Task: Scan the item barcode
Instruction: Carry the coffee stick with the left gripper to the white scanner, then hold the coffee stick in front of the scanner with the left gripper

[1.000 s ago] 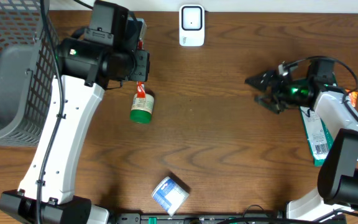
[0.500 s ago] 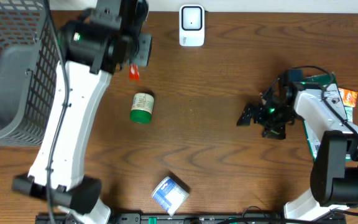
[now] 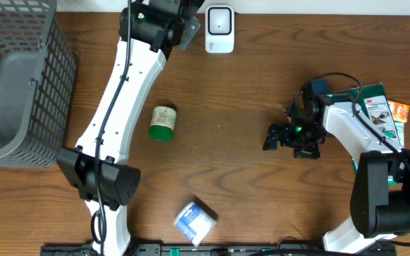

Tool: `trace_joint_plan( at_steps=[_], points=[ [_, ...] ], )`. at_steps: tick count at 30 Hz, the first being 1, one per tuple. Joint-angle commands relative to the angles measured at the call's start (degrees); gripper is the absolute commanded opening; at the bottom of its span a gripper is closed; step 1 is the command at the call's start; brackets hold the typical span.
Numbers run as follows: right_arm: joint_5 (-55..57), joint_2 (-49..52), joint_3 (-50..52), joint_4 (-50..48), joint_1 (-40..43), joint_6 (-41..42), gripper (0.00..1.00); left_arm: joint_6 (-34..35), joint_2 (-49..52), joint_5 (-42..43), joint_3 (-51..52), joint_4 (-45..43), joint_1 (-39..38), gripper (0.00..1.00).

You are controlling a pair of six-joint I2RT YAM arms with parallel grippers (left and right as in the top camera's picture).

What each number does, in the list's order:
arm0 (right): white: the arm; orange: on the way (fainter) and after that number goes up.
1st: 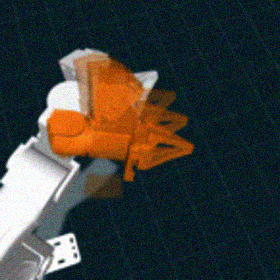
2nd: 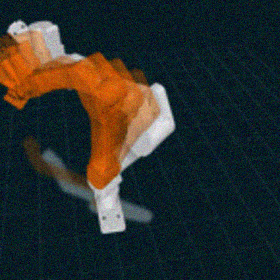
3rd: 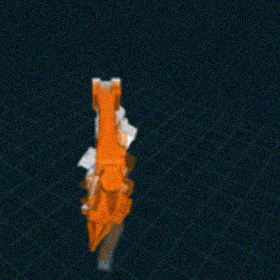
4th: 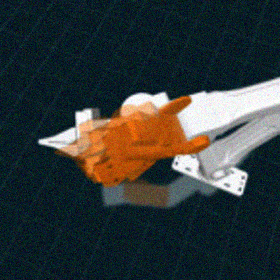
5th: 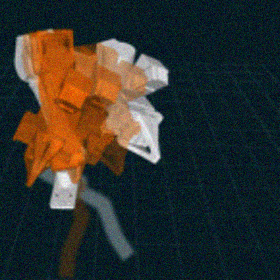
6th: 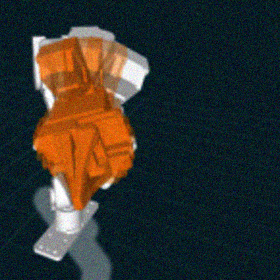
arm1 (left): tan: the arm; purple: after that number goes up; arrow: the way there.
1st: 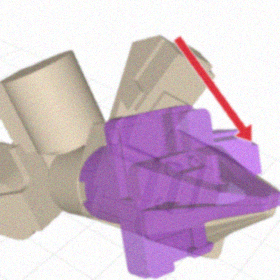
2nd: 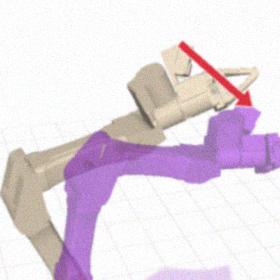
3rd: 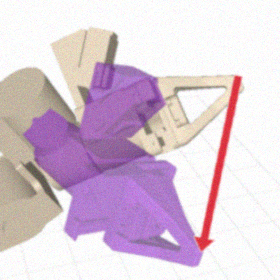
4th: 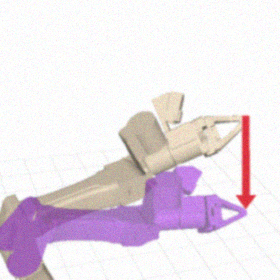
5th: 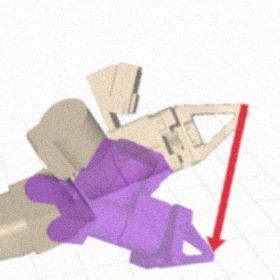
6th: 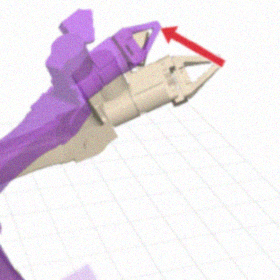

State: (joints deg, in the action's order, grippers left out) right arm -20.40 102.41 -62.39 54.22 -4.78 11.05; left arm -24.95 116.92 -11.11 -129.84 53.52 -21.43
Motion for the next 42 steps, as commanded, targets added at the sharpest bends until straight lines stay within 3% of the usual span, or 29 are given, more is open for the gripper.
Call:
trace_joint_plan(
  at_steps=[1,14,31,42],
  points=[
    [0.7,-1.3,-0.3,-0.6,-0.2,-0.8,0.99,-9.2,2.1,-2.5,-1.4,-4.5,-0.2,0.07],
    [0.7,-1.3,-0.3,-1.1,-0.2,-0.9,0.99,-31.1,15.6,-4.9,-1.4,-19.3,-0.6,0.07],
    [0.7,-1.3,-0.3,-1.1,-0.2,-0.9,0.99,-32.5,27.2,-5.1,-1.4,-32.9,-1.7,0.07],
    [0.7,-1.3,-0.3,-1.1,-0.2,-0.9,0.99,-37.7,33.2,-7.8,-1.4,-38.4,-3.1,0.07]
  ],
)
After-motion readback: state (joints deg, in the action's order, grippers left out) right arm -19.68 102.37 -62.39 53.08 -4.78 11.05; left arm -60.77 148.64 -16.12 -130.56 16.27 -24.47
